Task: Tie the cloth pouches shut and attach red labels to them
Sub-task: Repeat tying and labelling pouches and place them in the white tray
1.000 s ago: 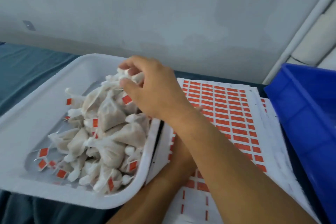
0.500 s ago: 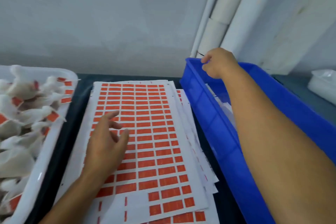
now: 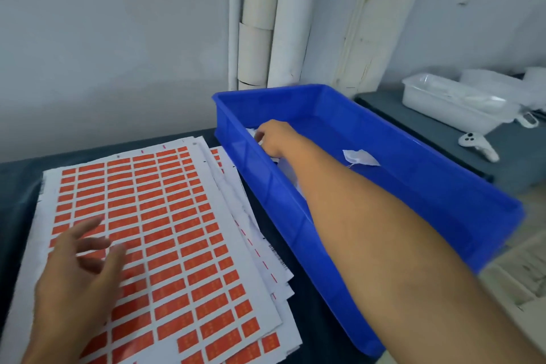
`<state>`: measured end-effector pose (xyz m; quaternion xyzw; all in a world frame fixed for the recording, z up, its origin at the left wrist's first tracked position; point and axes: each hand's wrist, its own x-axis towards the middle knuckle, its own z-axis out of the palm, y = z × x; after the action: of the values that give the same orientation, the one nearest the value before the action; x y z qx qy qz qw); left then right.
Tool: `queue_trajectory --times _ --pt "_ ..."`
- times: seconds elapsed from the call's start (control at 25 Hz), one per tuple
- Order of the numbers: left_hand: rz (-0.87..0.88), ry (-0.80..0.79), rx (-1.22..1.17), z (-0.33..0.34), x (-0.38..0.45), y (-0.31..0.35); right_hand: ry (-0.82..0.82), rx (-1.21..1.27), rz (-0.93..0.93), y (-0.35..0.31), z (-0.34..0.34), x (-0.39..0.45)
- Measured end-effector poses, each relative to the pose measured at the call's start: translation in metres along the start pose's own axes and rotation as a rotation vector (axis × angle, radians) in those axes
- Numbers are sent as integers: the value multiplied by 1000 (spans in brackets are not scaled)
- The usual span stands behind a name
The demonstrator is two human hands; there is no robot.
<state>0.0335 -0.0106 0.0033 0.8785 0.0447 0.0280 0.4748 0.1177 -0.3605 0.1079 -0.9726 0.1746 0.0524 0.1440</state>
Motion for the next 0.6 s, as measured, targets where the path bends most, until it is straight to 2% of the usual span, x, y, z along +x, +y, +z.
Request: queue_trajectory --times 0.16,0.32,0.44,0.6 --pt "9 10 -10 2 -1 1 10 59 -45 3 2 4" --pt "-9 12 0 1 1 3 69 182 32 2 10 13" --pt "6 38 -3 2 0 4 255 331 134 0 3 13" --pt "13 59 -22 0 -6 7 550 737 93 -26 -18 1"
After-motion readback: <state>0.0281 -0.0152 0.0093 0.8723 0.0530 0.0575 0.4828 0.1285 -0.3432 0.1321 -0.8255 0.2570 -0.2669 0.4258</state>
